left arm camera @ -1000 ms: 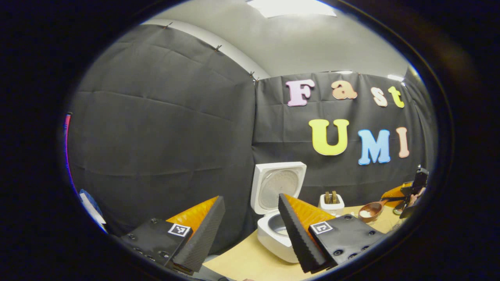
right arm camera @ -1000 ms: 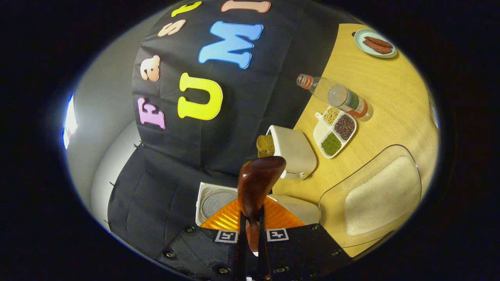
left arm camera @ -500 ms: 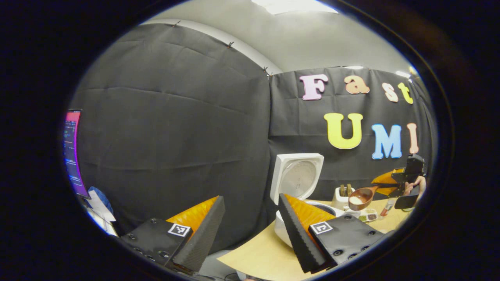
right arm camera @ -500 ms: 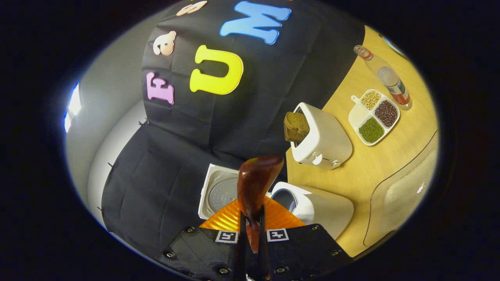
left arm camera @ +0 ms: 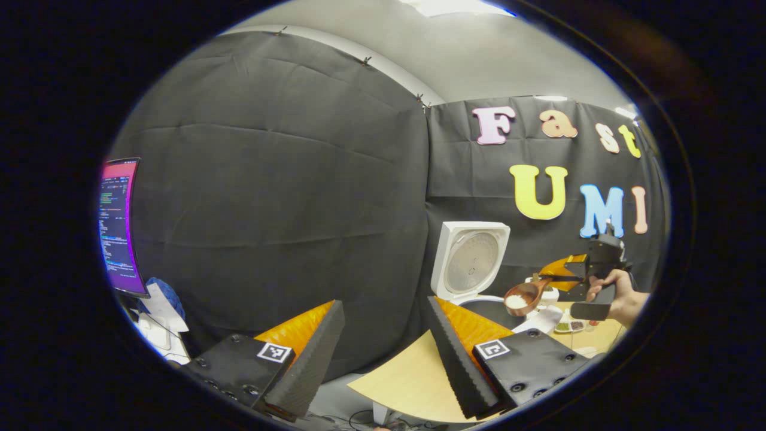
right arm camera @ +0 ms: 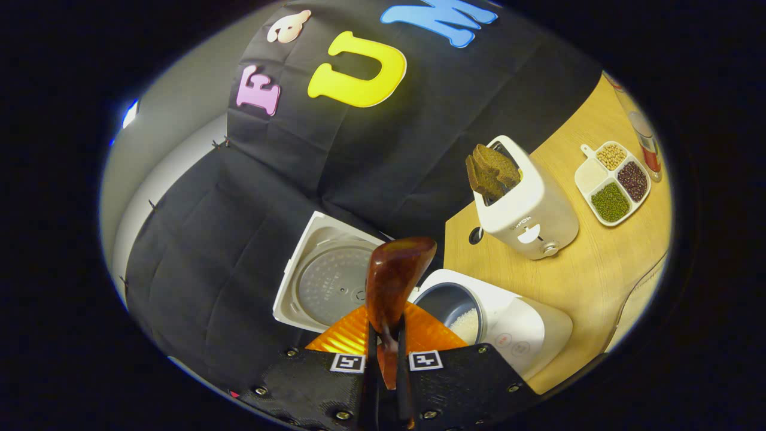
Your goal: Close the left gripper, press the button to open the rice cooker; take a wooden spoon from the chopstick holder with the right hand, scoop a spoonful of rice and pour it into the rice cooker, then put the wooden spoon back into the chopstick holder.
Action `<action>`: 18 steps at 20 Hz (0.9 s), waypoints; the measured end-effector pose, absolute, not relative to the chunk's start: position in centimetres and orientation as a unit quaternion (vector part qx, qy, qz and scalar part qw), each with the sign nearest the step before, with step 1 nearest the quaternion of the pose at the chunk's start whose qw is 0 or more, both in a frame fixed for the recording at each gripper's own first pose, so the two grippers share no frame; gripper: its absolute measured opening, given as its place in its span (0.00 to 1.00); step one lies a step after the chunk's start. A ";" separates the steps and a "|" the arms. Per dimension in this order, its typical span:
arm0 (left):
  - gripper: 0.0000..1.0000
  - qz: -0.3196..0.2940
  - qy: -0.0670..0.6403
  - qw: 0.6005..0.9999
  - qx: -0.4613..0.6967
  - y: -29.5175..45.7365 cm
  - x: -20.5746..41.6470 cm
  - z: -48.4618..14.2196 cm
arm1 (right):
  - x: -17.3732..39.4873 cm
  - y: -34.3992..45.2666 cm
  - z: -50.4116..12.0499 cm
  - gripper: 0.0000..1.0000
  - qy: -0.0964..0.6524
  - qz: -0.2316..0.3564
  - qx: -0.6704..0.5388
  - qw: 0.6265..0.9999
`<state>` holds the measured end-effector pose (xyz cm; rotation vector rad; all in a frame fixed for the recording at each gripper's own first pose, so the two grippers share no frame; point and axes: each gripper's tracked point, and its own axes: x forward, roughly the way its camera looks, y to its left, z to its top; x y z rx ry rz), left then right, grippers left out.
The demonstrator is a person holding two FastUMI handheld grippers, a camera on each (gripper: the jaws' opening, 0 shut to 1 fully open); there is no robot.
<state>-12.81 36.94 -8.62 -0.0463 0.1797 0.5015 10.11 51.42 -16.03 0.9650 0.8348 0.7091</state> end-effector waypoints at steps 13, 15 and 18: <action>0.96 0.258 0.121 0.958 -0.032 36.8 -14.2 -10.7 | 9.1 56.2 -18.2 0.12 0.275 0.403 0.120 0.865; 0.96 0.253 0.119 0.960 -0.030 36.7 -14.1 -10.5 | 8.7 56.7 -17.8 0.12 0.244 0.420 0.062 0.872; 0.96 0.249 0.118 0.961 -0.023 36.4 -13.7 -10.4 | 7.6 57.5 -17.8 0.12 0.206 0.440 -0.007 0.874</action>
